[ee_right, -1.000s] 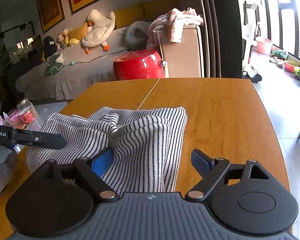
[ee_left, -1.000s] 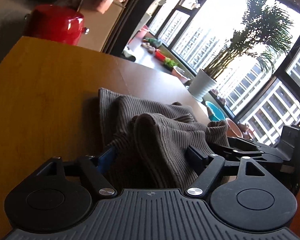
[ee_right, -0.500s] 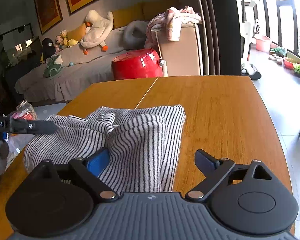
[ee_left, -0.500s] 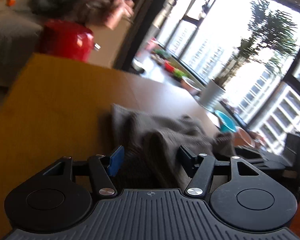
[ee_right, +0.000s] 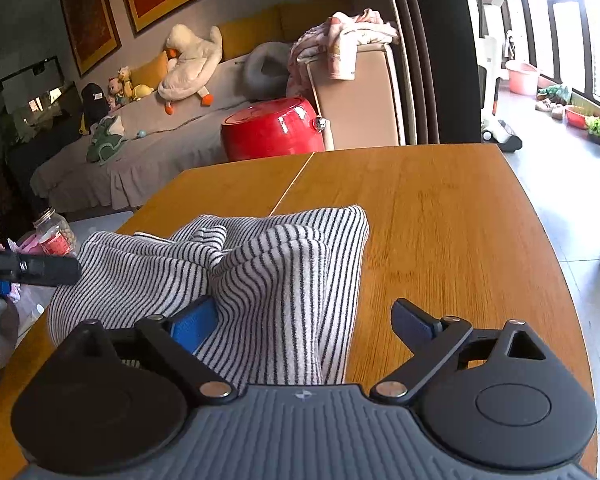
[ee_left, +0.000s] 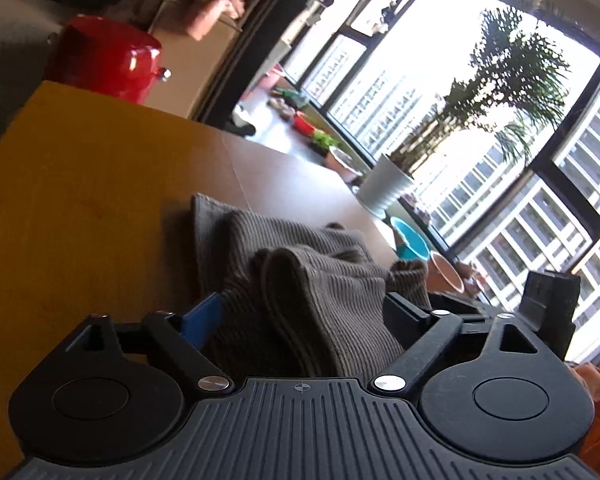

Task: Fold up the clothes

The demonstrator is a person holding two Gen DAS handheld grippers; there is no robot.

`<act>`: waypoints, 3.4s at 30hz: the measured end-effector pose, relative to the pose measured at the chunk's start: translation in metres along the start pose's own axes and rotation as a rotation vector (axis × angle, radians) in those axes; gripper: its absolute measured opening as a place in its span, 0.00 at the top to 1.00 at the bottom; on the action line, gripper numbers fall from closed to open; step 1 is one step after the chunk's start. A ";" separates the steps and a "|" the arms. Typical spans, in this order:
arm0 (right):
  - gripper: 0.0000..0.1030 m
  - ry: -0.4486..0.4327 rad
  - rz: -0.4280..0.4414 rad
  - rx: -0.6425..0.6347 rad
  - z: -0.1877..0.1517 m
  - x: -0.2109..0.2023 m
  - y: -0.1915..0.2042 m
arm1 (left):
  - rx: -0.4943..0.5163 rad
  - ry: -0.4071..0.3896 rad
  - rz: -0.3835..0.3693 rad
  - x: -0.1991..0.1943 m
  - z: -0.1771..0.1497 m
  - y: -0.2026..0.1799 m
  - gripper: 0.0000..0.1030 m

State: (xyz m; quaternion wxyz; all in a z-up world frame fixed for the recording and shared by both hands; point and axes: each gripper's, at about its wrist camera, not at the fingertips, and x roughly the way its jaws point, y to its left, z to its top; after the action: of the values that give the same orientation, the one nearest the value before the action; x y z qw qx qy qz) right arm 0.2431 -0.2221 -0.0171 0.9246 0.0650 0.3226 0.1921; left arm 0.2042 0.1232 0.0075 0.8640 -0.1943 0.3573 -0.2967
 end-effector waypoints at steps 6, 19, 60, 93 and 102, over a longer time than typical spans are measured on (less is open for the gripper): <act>0.09 0.002 -0.001 -0.051 0.004 0.002 0.002 | 0.011 0.036 -0.010 0.014 -0.010 -0.009 0.39; 0.10 -0.047 -0.182 -0.372 0.047 0.014 0.023 | 0.056 0.091 -0.110 0.031 -0.021 -0.059 0.46; 0.12 0.026 -0.086 -0.314 0.028 0.005 0.032 | 0.054 0.135 0.016 0.041 -0.044 -0.054 0.36; 0.11 -0.083 -0.137 -0.393 0.031 -0.029 0.043 | -0.086 0.116 -0.018 0.062 -0.030 -0.035 0.55; 0.11 -0.067 -0.074 -0.360 -0.002 -0.048 0.057 | -0.049 -0.011 0.024 0.031 -0.013 -0.034 0.49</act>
State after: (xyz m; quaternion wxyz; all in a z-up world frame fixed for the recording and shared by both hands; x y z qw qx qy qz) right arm 0.1894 -0.1890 0.0231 0.9380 -0.1070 0.2542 0.2102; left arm 0.1996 0.0760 0.0019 0.8644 -0.2127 0.3620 -0.2766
